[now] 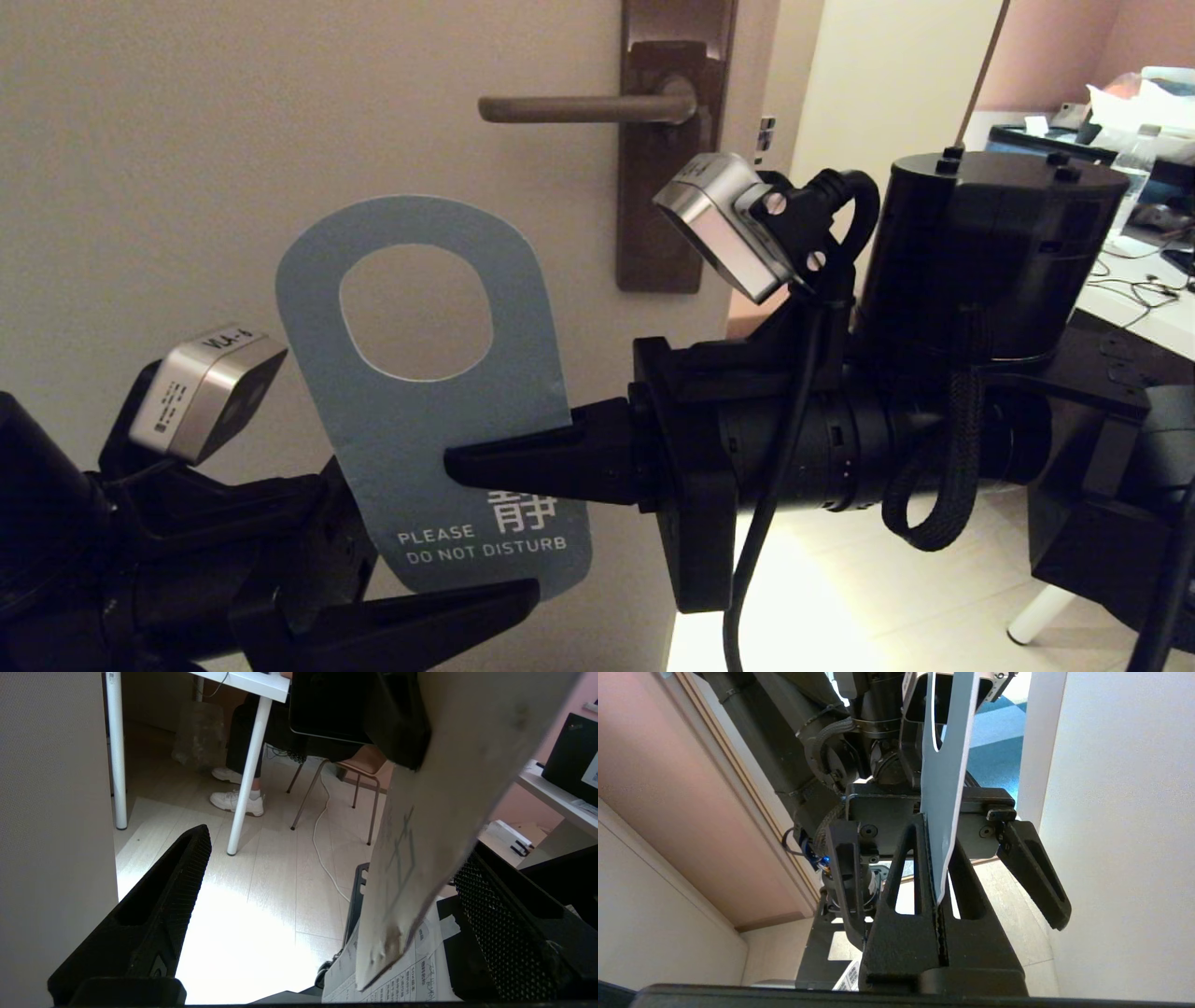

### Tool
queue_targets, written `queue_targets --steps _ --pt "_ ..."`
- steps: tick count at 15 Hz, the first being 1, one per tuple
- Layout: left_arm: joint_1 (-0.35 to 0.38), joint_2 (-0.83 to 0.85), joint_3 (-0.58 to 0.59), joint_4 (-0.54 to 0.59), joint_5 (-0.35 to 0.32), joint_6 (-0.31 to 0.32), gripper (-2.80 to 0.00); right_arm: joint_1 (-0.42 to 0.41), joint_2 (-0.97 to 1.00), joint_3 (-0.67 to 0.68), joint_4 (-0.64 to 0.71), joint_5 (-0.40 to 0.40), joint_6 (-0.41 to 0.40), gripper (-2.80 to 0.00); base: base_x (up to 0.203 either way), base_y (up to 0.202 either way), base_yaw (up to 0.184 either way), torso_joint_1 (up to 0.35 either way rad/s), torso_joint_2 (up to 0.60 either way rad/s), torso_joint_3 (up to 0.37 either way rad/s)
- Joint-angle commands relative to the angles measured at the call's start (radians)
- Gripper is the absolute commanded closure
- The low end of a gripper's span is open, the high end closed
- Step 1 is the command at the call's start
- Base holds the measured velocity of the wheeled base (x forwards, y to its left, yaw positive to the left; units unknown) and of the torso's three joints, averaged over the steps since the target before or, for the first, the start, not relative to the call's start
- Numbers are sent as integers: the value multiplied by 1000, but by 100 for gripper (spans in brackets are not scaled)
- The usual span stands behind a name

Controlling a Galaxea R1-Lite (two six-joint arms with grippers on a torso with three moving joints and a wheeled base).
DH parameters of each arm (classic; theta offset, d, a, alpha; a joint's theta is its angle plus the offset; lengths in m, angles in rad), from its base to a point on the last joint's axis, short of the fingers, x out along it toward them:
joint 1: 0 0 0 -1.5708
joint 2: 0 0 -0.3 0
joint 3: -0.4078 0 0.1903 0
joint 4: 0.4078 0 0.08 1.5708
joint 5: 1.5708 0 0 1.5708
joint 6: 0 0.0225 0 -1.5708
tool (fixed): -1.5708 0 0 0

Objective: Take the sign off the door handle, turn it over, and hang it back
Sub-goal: Hand it to the other hand

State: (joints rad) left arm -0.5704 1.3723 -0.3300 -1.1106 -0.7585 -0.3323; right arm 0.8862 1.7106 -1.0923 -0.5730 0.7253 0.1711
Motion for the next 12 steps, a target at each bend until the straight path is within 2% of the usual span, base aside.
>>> queue_targets --steps 1,9,10,12 --pt "0 -3 0 -6 -4 -2 -280 0 1 0 -4 5 1 0 0 0 0 0 0 0" --pt "-22 -6 12 -20 -4 13 -280 0 6 2 -5 3 -1 0 0 0 0 0 0 0" --pt "-22 -4 12 -21 -4 13 0 0 7 2 -5 3 -1 0 0 0 0 0 0 0" --pt "-22 -1 10 -20 -4 12 0 -1 7 1 -5 3 -1 0 0 0 0 0 0 0"
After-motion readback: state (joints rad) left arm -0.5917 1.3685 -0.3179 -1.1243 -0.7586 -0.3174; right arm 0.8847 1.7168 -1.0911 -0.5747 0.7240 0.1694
